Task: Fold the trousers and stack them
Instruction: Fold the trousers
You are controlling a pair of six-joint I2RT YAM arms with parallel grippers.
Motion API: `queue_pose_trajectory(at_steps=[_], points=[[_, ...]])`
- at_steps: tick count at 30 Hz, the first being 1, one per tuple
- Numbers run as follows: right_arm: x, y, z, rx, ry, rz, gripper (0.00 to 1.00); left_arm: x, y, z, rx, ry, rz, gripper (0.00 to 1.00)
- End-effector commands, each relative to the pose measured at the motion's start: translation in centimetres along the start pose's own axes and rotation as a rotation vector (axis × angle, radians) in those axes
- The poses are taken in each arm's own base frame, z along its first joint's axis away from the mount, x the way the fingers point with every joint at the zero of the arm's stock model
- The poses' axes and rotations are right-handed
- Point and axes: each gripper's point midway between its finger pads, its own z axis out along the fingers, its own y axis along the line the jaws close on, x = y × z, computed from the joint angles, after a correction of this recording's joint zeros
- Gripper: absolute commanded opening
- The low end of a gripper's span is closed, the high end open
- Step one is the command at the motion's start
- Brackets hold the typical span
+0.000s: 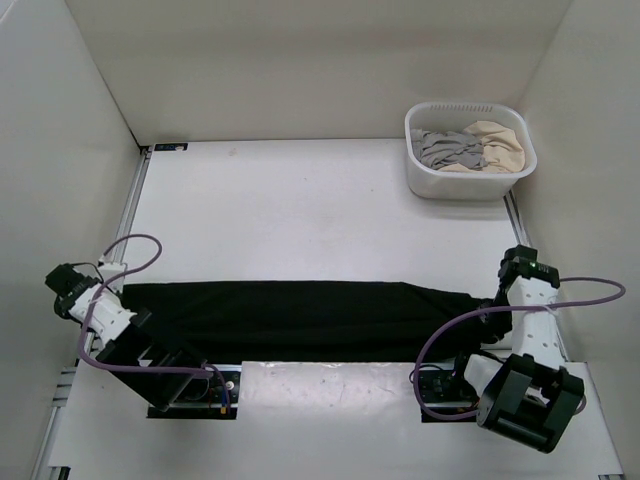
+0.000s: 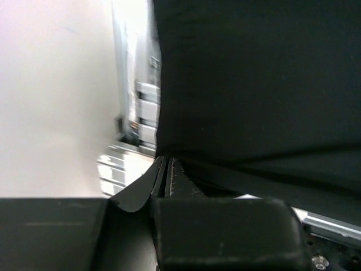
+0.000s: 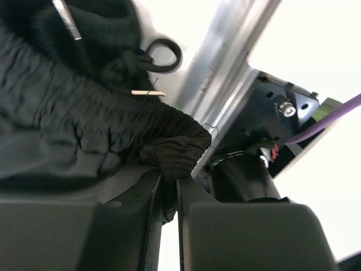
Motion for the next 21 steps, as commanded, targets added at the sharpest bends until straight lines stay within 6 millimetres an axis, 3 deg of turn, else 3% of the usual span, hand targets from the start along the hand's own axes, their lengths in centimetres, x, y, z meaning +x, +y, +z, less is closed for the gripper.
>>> queue_pose_trajectory(at_steps=[1,4,7,8,11,15,20,21], points=[[0.7,-1.5,1.3,0.059,-0.001,-0.016,0.00,2.4,-1.0,0.6,-0.003,0.056,0.036,0.14],[0.7,-1.6,1.4,0.066,0.007,-0.028,0.01,3.4,-1.3,1.0,-0.013,0.079,0.033,0.14],[0.5,-1.9,1.5,0.086,0.001,-0.030,0.30,4.4,-1.2,1.4,-0.014,0.113,0.015,0.17],[0.3,-2.4,1.2,0.115,-0.014,-0.023,0.58,4.4,-1.1,1.7,-0.015,0.113,0.014,0.20],[-1.2,-3.4,-0.4,0.166,-0.096,0.041,0.85,4.6,0.8,1.5,-0.053,0.124,-0.014,0.34],[-3.0,-2.4,-1.9,0.122,-0.162,0.054,0.91,4.0,4.1,0.5,-0.113,0.111,-0.045,0.60],[-6.0,0.8,-5.7,-0.010,-0.319,-0.074,0.92,1.0,7.8,-1.1,-0.180,0.028,-0.078,0.67],[-6.6,2.4,-6.2,-0.077,-0.351,-0.112,0.89,0.3,7.7,-1.0,-0.164,0.013,-0.076,0.67]])
